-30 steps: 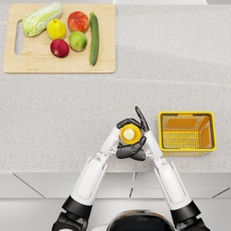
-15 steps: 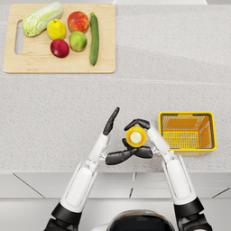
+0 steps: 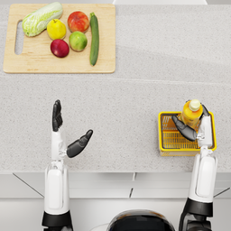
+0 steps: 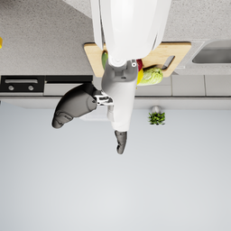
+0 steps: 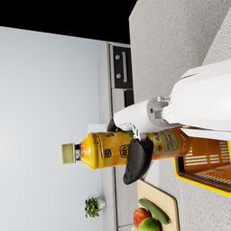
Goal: Pick up the lemon tea and place it into the yellow basket
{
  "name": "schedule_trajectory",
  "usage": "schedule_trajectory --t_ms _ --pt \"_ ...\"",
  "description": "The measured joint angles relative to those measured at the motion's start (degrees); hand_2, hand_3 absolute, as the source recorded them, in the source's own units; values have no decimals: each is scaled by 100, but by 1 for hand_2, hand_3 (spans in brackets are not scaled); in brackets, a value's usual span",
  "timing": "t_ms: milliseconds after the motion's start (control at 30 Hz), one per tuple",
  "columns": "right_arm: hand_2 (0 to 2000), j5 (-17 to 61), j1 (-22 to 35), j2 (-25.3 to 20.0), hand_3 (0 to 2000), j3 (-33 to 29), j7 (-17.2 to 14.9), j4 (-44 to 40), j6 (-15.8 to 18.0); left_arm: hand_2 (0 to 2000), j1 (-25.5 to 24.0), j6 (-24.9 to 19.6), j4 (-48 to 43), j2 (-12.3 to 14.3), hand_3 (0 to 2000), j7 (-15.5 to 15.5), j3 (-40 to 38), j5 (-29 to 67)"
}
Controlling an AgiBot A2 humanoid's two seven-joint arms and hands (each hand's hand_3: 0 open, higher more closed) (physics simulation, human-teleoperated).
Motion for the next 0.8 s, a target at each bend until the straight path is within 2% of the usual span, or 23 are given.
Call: schedule_trajectory --t_ms 33,67,133,200,300,367,567,800 --pt "0 -1 14 2 367 0 505 13 -195 0 53 0 28 9 0 0 -1 0" --pt "0 -1 22 3 40 22 866 95 -336 0 148 0 59 20 0 0 17 0" --pt "0 -2 90 14 0 180 1312 438 -508 0 516 0 186 36 0 0 73 0" --pt "0 -1 299 40 0 334 1540 788 -596 0 1031 0 362 -1 0 0 68 1" --pt "0 0 569 96 0 252 1693 950 -655 0 1617 0 628 -83 0 0 -111 1" --pt "0 -1 568 97 0 133 1736 935 -672 0 1727 0 731 -84 0 0 -298 0" --pt "0 -2 414 75 0 52 1776 772 -687 0 1494 1 797 -44 0 0 -593 -2" --pt "0 -2 392 71 0 49 1782 726 -689 0 1438 1 802 -35 0 0 -634 -2"
